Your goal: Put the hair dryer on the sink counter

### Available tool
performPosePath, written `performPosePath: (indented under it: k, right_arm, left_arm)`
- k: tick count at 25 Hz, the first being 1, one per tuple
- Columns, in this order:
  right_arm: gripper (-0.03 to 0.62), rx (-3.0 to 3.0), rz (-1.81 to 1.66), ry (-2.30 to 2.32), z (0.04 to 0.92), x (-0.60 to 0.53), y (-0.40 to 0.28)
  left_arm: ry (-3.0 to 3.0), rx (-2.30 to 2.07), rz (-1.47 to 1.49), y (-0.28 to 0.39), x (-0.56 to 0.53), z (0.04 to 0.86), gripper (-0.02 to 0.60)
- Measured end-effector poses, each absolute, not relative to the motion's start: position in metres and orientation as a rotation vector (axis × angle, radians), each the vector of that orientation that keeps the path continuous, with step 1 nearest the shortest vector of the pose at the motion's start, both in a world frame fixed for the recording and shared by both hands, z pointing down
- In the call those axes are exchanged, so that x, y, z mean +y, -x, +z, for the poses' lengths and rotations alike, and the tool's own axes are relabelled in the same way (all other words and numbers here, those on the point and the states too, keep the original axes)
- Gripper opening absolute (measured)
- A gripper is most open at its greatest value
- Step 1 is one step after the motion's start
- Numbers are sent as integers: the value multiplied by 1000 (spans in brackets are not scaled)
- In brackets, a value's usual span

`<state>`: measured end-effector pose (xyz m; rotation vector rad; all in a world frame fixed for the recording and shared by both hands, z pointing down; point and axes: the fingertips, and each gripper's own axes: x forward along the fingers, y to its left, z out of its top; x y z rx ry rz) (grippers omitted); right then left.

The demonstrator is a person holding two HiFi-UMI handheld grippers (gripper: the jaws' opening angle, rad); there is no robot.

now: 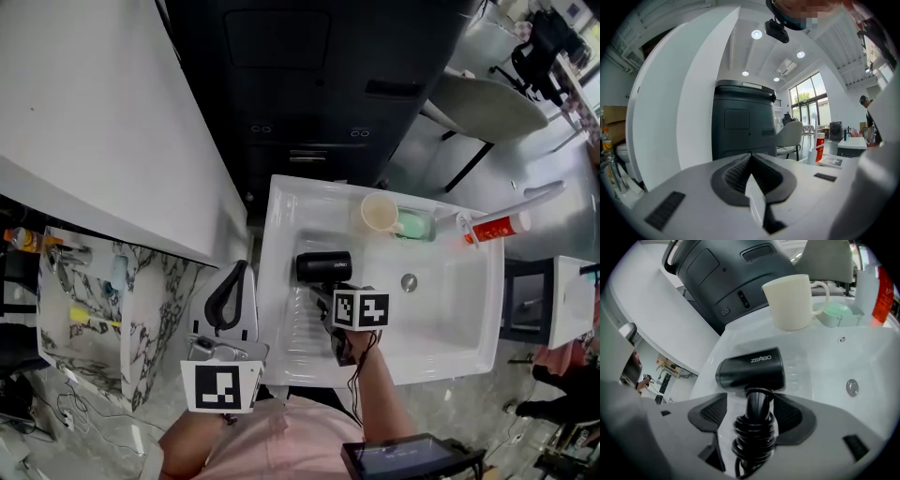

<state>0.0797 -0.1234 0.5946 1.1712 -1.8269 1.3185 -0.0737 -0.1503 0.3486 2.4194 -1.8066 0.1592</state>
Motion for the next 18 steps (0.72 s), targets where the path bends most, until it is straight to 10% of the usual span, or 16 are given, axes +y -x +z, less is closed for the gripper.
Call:
performPosePath:
  k: [18]
  right_arm:
    - [316, -2006, 1175, -1447, 510, -115, -97]
  left_arm:
    - [-2534, -1720, 125, 66, -121, 329, 9]
